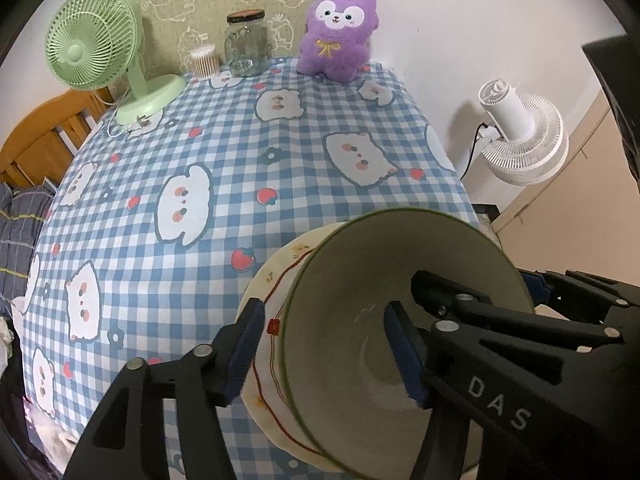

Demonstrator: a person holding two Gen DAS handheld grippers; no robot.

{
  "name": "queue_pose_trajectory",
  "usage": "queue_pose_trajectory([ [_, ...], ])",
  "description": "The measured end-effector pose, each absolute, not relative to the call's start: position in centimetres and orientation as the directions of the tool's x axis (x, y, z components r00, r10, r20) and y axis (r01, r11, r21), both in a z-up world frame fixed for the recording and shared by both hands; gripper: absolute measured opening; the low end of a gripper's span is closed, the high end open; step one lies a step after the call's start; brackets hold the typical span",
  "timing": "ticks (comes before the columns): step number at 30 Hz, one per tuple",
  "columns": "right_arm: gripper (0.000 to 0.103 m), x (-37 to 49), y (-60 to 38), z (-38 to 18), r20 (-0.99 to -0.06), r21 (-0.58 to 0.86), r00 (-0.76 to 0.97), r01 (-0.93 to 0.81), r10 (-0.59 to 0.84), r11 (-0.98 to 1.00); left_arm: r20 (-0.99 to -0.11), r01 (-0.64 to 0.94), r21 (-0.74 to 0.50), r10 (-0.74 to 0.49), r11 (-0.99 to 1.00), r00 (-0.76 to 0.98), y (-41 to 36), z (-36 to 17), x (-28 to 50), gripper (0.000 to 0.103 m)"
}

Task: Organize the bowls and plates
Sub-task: 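Lower the bowl stack onto the plates and open both grippers, then pull both grippers back from the plates and bowls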

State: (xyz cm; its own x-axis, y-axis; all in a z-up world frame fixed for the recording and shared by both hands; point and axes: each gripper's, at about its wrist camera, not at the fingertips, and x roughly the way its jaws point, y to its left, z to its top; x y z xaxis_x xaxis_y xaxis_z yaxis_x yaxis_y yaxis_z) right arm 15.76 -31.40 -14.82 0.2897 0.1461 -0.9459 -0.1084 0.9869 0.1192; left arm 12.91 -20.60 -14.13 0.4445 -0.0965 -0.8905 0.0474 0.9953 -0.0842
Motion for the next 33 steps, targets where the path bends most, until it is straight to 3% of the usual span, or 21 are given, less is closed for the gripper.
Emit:
queue_pose_trajectory([
  [14,0.056,11.7,-30.6,-9.3,-0.893,0.141,0.432,0.01,0.123,0.99,-0.828,0.165,-0.049,-0.132,0.985,0.545,-18.7,-8.9,10.3,0.076],
  [17,0.058,10.7,-29.6,-8.0,-0.878,0.128,0.467,0.014,0.106,0.992,-0.81,0.161,-0.028,-0.117,0.987,0.575,-17.7,-7.9,9.5,0.082],
  [33,0.068,4.2,-23.8,-3.8,-0.813,0.1,0.579,0.048,0.054,0.994,-0.745,0.168,-0.038,-0.14,0.985,0.652,-10.7,-4.9,4.1,0.085],
])
